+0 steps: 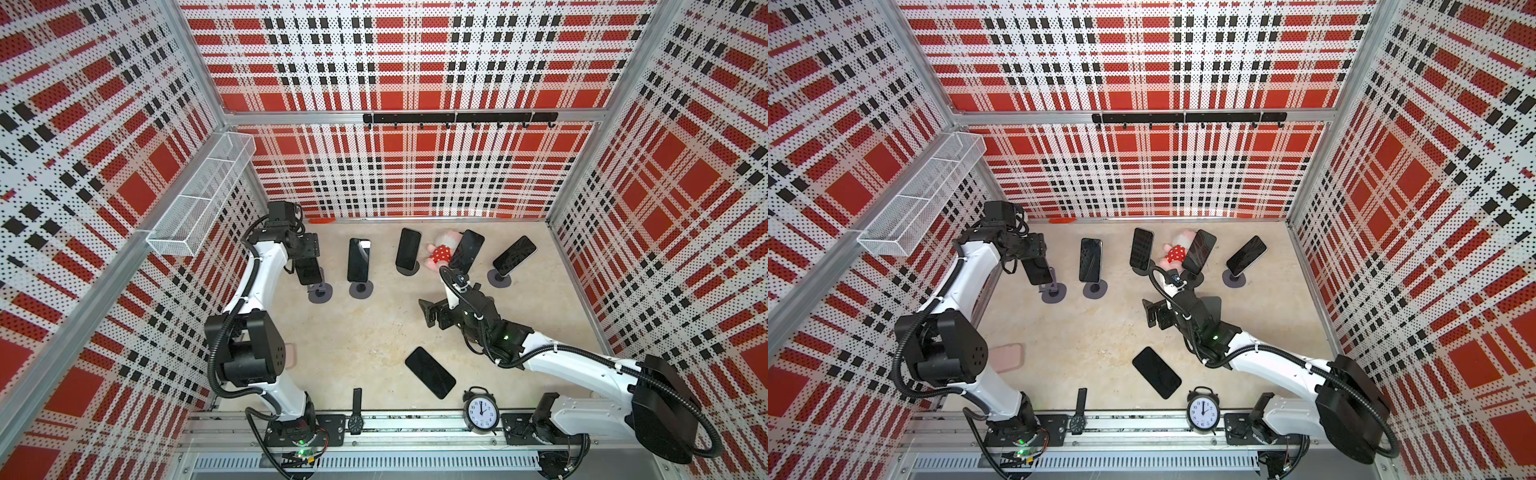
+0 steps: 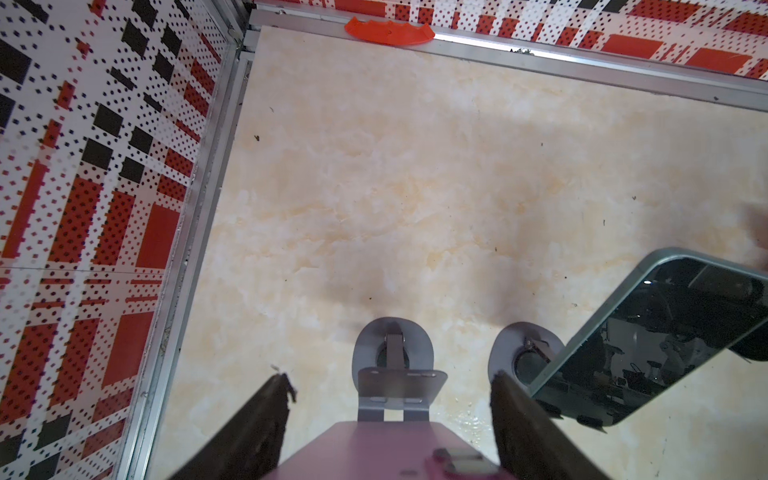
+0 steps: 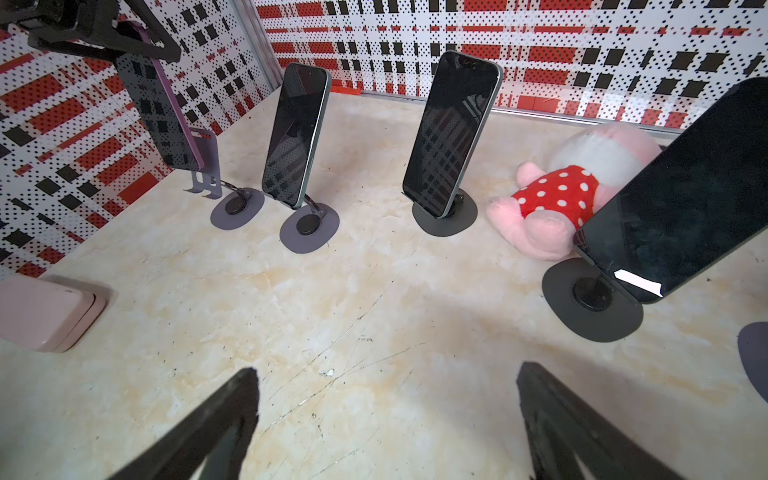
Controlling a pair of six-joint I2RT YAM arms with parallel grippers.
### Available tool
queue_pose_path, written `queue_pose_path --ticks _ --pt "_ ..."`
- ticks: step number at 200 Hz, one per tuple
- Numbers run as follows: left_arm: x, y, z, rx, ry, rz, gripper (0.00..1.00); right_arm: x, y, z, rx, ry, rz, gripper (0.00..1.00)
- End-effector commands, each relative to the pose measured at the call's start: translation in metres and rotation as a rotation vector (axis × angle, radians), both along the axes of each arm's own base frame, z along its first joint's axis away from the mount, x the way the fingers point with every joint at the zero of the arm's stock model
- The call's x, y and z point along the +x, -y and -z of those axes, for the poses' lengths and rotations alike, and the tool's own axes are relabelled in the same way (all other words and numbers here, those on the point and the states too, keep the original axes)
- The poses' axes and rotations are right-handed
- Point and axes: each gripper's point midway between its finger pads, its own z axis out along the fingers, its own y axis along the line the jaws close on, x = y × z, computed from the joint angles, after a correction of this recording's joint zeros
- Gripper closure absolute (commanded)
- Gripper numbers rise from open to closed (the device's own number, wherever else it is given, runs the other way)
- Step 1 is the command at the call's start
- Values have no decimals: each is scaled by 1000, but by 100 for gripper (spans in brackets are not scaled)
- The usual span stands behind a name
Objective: Remove the phone from the phone stand
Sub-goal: 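Lower the open left gripper around the purple-edged phone's top edge and close, then lift the purple-edged phone off its stand with the left gripper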
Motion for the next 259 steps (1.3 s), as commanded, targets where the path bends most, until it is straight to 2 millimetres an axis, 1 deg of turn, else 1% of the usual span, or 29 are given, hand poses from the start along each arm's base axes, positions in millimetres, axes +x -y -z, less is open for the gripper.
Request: queue_pose_path --ticks 1,39,81,104,127,145,176,209,237,259 --pt "6 1 -13 -4 38 4 39 3 -1 -5 18 10 7 0" --pt "-4 6 -16 -2 34 6 40 3 0 -6 16 16 12 0" --pt "-14 28 -17 -15 35 56 40 3 0 -6 21 16 8 0" --pt "-17 35 -17 -7 32 63 41 3 -1 -7 25 15 6 0" --pt "-20 41 -23 -9 38 77 41 3 -1 -7 25 15 6 0" --pt "-24 51 -24 -11 35 101 41 3 -1 -7 25 16 6 0" --pt "-36 75 -17 3 13 158 41 3 1 -9 21 25 10 0" --pt "-56 107 1 -37 -30 240 42 -5 5 -21 61 74 -14 0" --pt "-73 123 13 -40 -71 285 42 -5 14 -28 66 107 18 0" --pt "-83 134 16 -40 -88 316 42 -3 18 -29 58 118 34 0"
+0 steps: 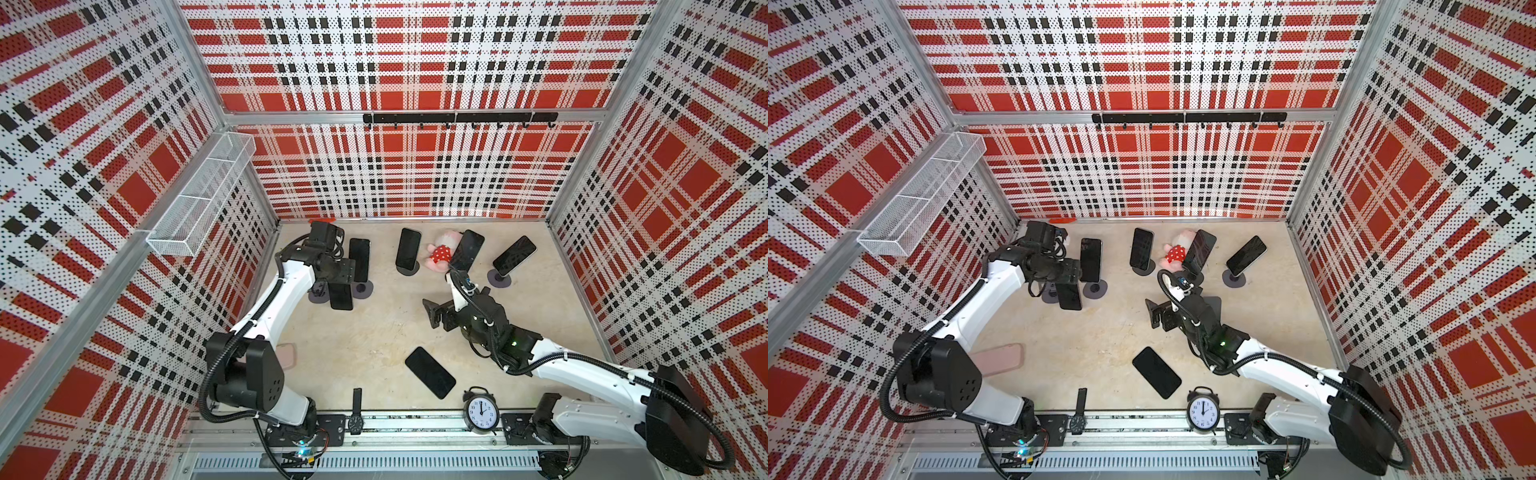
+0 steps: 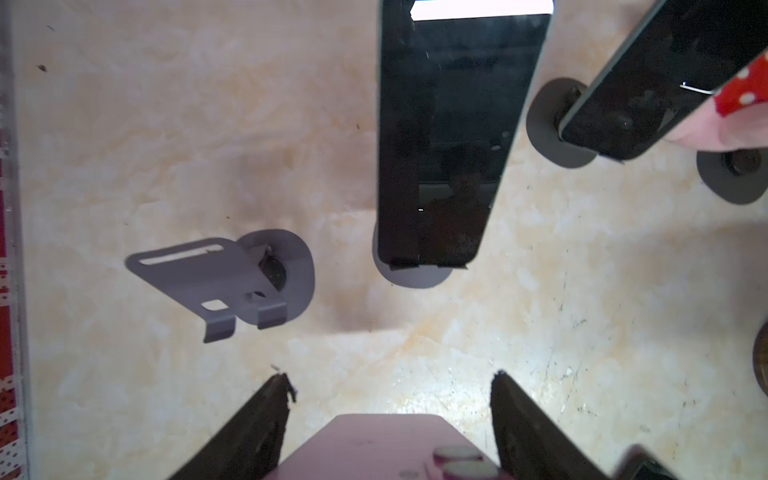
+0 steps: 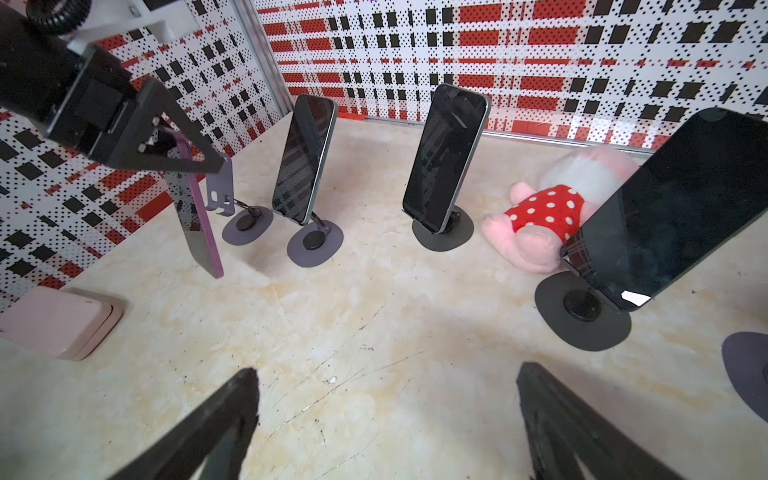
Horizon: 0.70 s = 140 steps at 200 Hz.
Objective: Remove the phone from the phone stand
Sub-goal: 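Lift the purple-edged phone off its stand with the left gripper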
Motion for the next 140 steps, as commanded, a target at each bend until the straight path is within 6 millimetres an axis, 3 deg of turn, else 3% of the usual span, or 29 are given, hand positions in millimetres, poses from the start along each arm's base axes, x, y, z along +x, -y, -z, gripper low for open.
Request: queue_pose_path --ticks 1,20,23,37,65,140 --pt "-8 12 -17 -25 42 31 42 4 6 -13 16 55 28 0" --pt "-13 20 -14 -35 33 55 42 3 6 -14 25 60 28 0" --pt "-16 32 -13 -37 30 86 42 3 7 -14 24 61 29 0" --pt "-21 42 -7 -42 11 108 42 4 8 -15 26 61 33 0" --pt "-34 65 14 -32 -54 175 42 3 11 -17 34 72 43 0" --pt "-62 100 55 18 -184 297 41 -1 21 -26 70 115 66 0"
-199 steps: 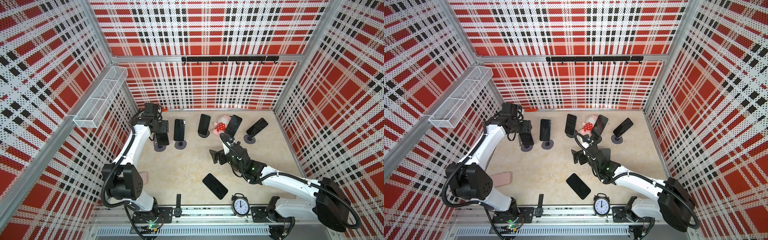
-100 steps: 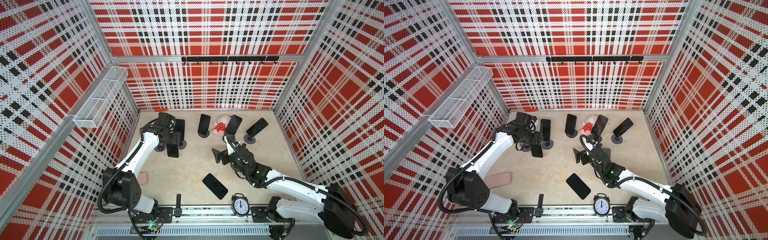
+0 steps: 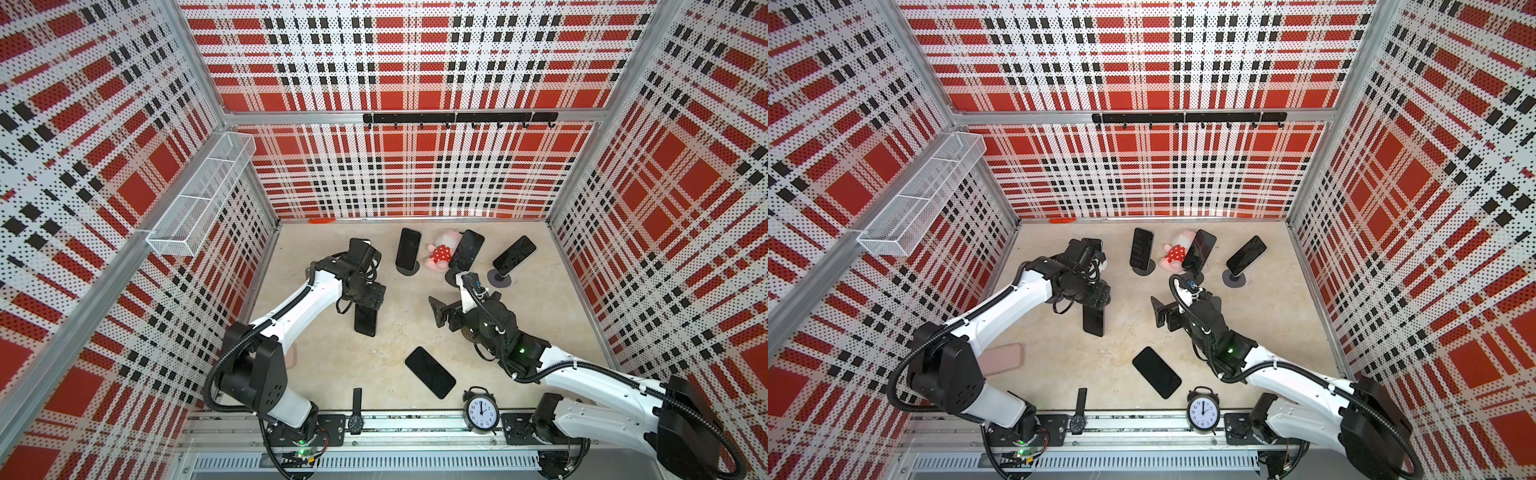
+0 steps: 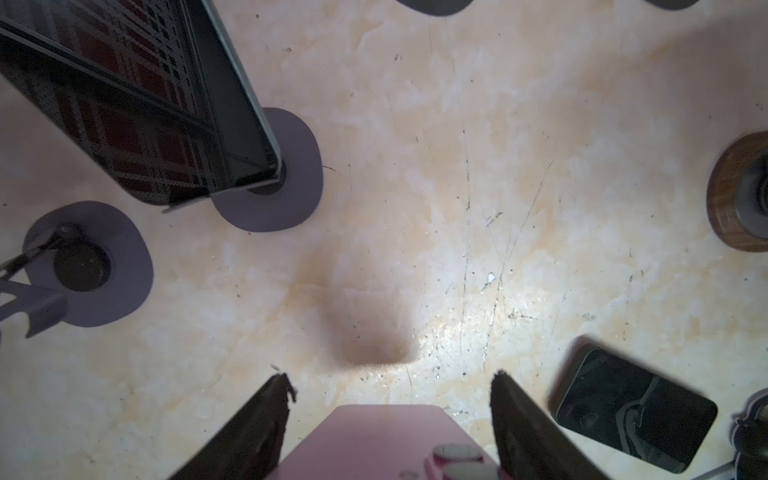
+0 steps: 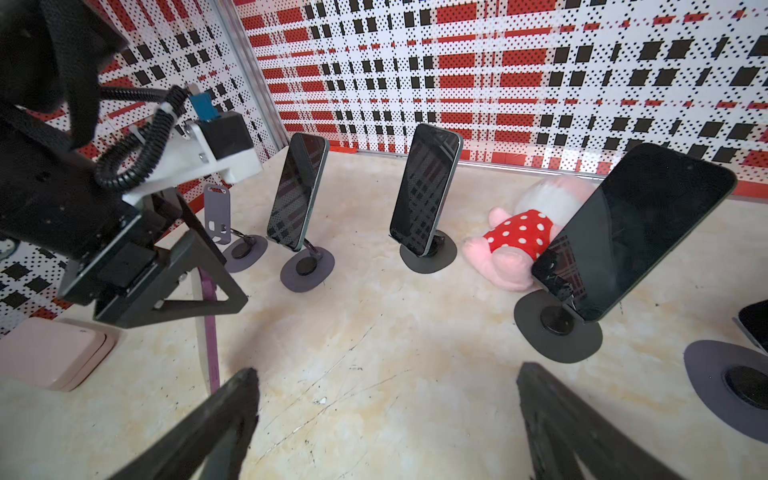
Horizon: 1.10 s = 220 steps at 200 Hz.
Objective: Remove the phone from the phone stand
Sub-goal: 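Lift the purple-edged phone off its stand with the left gripper, then carry the phone toward the robot and lower it to the table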
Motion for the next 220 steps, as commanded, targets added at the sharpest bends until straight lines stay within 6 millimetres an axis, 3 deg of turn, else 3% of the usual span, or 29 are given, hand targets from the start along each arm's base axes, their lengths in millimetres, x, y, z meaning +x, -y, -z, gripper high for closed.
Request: queue_pose_path --ticks 1,98,220 --pt "-8 13 9 5 -36 41 41 3 6 -12 26 41 26 0" --pt "-45 45 65 115 -207 196 38 3 8 -14 27 48 35 0" --pt "-42 64 100 177 -298 249 41 3 7 -12 28 41 32 0"
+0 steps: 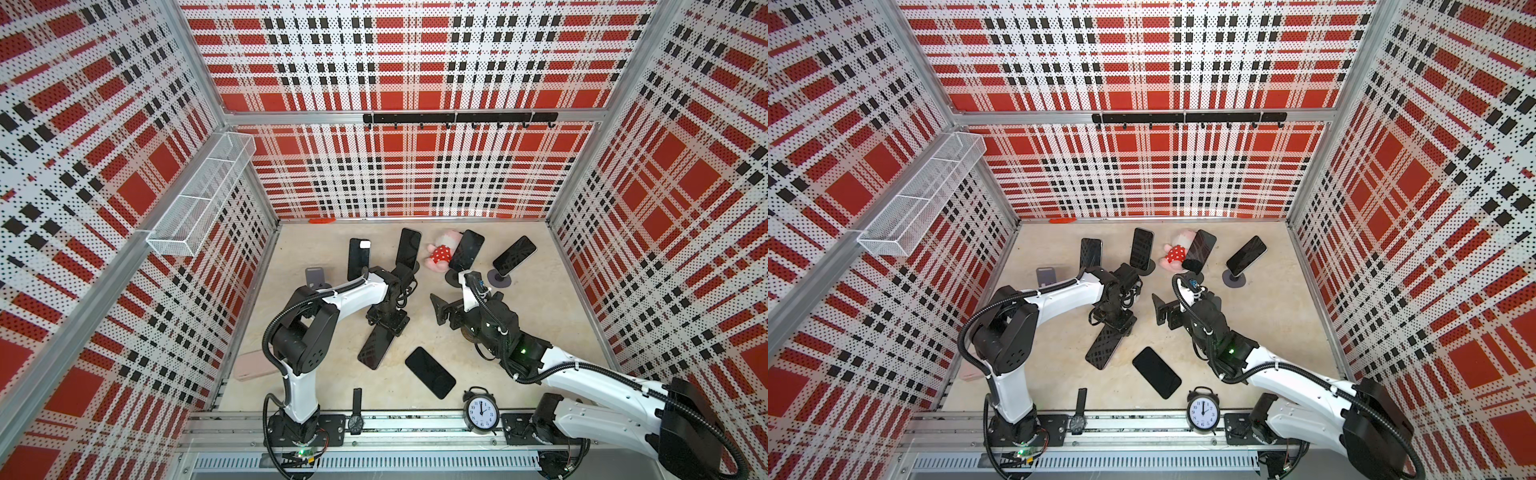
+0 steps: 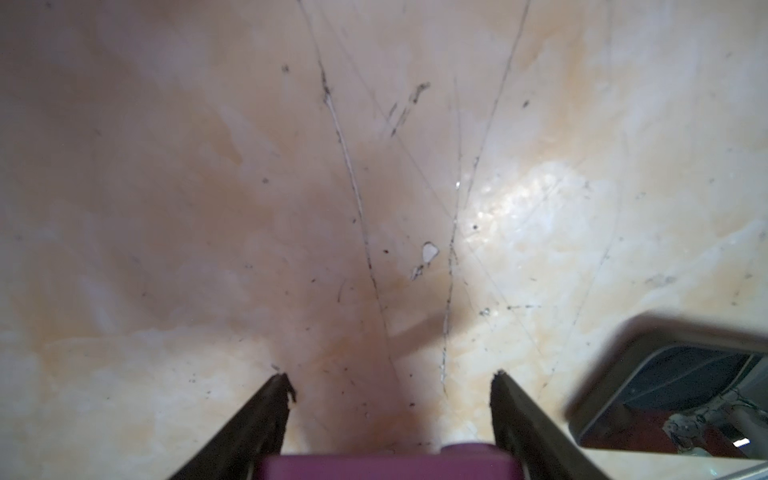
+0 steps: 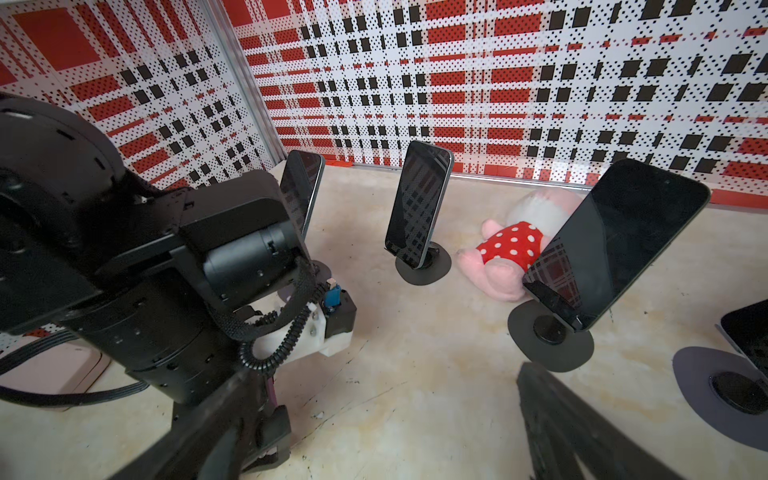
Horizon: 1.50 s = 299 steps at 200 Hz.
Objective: Remove the phone from the phone stand
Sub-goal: 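Carry the phone toward the robot and lower it to the table, then set the purple-edged phone flat on the table and open the left gripper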
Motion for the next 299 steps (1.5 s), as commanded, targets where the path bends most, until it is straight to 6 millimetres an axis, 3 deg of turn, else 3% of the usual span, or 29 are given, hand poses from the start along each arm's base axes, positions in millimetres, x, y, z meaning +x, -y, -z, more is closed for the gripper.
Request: queue_pose_path --ticks 1,120,299 --pt "4 10 2 -11 -7 22 41 1 3 -5 15 21 9 0" --pt "-3 22 35 21 -46 48 35 2 3 -3 10 19 16 0" --pt "1 21 48 45 -20 32 26 0 3 -5 10 12 7 0"
